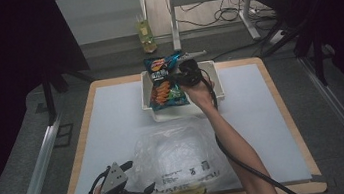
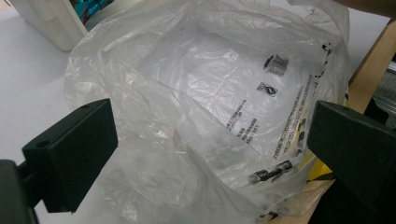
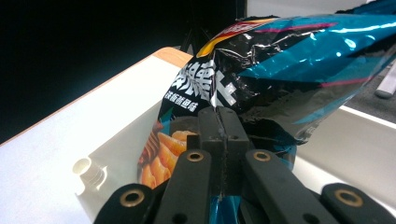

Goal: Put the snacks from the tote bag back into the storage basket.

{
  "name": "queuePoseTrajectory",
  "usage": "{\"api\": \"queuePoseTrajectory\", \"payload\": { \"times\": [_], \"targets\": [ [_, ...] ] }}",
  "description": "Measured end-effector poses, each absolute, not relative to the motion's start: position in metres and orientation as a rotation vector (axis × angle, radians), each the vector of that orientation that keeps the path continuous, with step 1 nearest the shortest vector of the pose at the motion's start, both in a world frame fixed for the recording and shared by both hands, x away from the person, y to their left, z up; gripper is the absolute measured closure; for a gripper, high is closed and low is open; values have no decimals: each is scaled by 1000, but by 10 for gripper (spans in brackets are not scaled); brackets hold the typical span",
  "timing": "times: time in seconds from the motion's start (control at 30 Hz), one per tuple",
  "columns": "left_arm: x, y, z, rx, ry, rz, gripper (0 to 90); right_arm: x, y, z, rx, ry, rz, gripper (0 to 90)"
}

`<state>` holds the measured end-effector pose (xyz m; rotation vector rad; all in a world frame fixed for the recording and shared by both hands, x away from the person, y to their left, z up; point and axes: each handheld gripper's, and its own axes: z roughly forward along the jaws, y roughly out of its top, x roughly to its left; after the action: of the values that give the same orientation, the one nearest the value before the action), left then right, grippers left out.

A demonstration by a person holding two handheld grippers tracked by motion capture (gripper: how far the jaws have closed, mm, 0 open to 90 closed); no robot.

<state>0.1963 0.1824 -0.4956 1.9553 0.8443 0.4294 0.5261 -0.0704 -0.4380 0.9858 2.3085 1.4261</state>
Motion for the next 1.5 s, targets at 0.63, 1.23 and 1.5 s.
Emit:
{"api": "queuePoseTrajectory", "payload": {
  "times": [0.63,1.23,1.5],
  "targets": [
    [197,181,-497,1964,849,424,19,542,-81,-479,1112,2299,1315,881],
    [197,180,-497,1969,850,430,19,539,-84,-475,1110,2307,1271,777],
    [197,182,-497,1967,865,438,20,535,-84,-471,1085,2304,1265,723]
  ]
}}
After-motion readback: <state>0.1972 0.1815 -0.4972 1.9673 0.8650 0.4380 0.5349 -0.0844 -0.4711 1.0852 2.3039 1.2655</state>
